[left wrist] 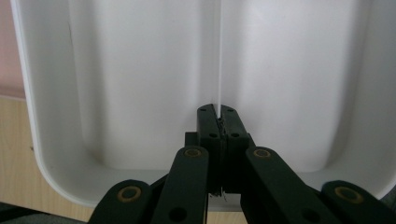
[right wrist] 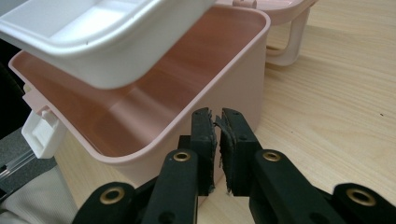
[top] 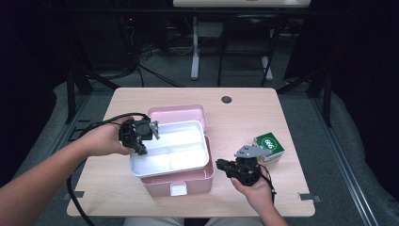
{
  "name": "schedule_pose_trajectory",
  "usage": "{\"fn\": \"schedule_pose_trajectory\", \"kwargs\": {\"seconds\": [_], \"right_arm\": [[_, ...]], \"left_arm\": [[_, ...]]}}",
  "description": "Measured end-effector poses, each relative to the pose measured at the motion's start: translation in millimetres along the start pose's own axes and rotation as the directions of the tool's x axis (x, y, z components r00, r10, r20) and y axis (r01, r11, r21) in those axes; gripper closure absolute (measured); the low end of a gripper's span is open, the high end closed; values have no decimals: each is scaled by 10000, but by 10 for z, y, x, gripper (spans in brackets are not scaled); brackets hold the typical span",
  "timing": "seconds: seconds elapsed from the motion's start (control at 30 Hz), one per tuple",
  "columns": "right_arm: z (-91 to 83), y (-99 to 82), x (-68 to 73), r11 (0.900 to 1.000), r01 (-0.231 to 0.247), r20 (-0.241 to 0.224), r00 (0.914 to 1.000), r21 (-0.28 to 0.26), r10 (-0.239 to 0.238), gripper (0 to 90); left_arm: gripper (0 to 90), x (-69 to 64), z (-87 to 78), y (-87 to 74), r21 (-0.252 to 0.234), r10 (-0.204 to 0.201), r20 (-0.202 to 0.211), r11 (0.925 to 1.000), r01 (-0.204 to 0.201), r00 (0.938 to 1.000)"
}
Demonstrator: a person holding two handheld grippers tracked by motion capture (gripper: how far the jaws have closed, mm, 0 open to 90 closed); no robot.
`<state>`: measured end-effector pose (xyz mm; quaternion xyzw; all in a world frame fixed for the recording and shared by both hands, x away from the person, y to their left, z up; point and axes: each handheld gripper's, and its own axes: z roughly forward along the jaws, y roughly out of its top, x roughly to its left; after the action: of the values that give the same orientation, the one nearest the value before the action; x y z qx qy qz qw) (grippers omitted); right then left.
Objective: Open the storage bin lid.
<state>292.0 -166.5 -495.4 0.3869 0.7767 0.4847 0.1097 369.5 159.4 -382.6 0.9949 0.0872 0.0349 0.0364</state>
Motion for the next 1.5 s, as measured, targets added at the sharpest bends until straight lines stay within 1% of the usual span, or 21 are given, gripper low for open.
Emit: {"fn": "schedule_pose_trajectory", "kwargs": {"seconds": [0.03, 0.07, 0.1, 0.17, 0.33, 0.37, 0.5, 0.7, 0.8, 0.9, 0.93, 0.97, 1.0, 1.03, 1.1, 1.13, 1.2, 1.3, 1.4, 1.43, 1.5], "right_arm": [[-2, 0, -1, 10000, -16, 3, 10000, 4, 16, 836], [-3, 1, -3, 10000, -29, 9, 10000, -4, 29, 836], [-6, 1, -3, 10000, -43, 14, 10000, -12, 43, 836], [-11, 2, -6, 10000, -47, 8, 10000, -27, 47, 836], [-18, 3, -10, 10000, -64, 38, 10000, -49, 64, 833], [-19, 3, -9, 10000, -71, 34, 10000, -59, 71, 832], [-26, 1, -17, 9999, -87, 69, 9999, -61, 87, 831], [-27, 2, -23, 9999, -113, 96, 9999, -65, 113, 830], [-29, 4, -18, 9999, -104, 105, 9999, -74, 105, 829], [-32, 5, -15, 9999, -116, 107, 9999, -77, 116, 826], [-34, 4, -16, 9999, -115, 131, 9998, -75, 116, 826], [-36, 5, -18, 9999, -98, 137, 9999, -78, 99, 825], [-38, 5, -20, 9999, -98, 145, 9998, -93, 99, 824], [-39, 5, -21, 9999, -97, 148, 9998, -98, 98, 822], [-46, 5, -23, 9999, -111, 178, 9998, -103, 113, 821], [-48, 6, -27, 9999, -92, 187, 9998, -97, 94, 820], [-54, 7, -28, 9999, -124, 206, 9997, -99, 126, 820], [-57, 11, -33, 9999, -103, 217, 9997, -92, 105, 819], [-59, 14, -26, 9999, -85, 222, 9997, -92, 87, 819], [-61, 14, -24, 9999, -82, 224, 9997, -88, 84, 819], [-66, 15, -24, 9999, -63, 231, 9997, -111, 66, 819]], "left_arm": [[898, -3, -11, -21, -58, -56, -95, 10000, 56, 9999], [898, 6, -27, -40, -45, -180, 25, 9998, 181, 9998], [898, 10, -38, -63, -137, -216, -77, 9997, 215, 9997], [898, 18, -62, -108, -178, -481, -80, 9987, 479, 9988], [898, 55, -114, -242, -172, -781, 109, 9968, 783, 9969], [898, 57, -118, -279, -251, -918, 13, 9955, 918, 9958], [897, 85, -139, -443, -220, -1424, -32, 9896, 1423, 9898], [897, 101, -173, -677, -207, -2249, -211, 9743, 2245, 9742], [897, 109, -179, -795, -369, -2810, -195, 9592, 2802, 9595], [898, 119, -188, -922, -356, -3284, -181, 9441, 3276, 9444], [898, 118, -191, -969, -413, -3396, -279, 9401, 3384, 9401], [898, 125, -199, -1035, -411, -3599, -154, 9324, 3591, 9329], [898, 129, -207, -1077, -393, -3650, -185, 9305, 3641, 9308], [898, 132, -220, -1132, -344, -3782, -233, 9254, 3773, 9254], [898, 139, -248, -1253, -285, -4098, -336, 9121, 4090, 9116], [898, 140, -256, -1315, -356, -4352, -355, 9002, 4341, 8996], [898, 139, -279, -1433, -328, -4650, -459, 8853, 4639, 8841], [898, 124, -303, -1577, -303, -5148, -535, 8573, 5139, 8557], [898, 108, -302, -1688, -408, -5725, -659, 8199, 5710, 8173], [898, 108, -297, -1719, -411, -5867, -738, 8097, 5854, 8064], [898, 115, -272, -1771, -427, -6193, -806, 7850, 6181, 7810]]}}
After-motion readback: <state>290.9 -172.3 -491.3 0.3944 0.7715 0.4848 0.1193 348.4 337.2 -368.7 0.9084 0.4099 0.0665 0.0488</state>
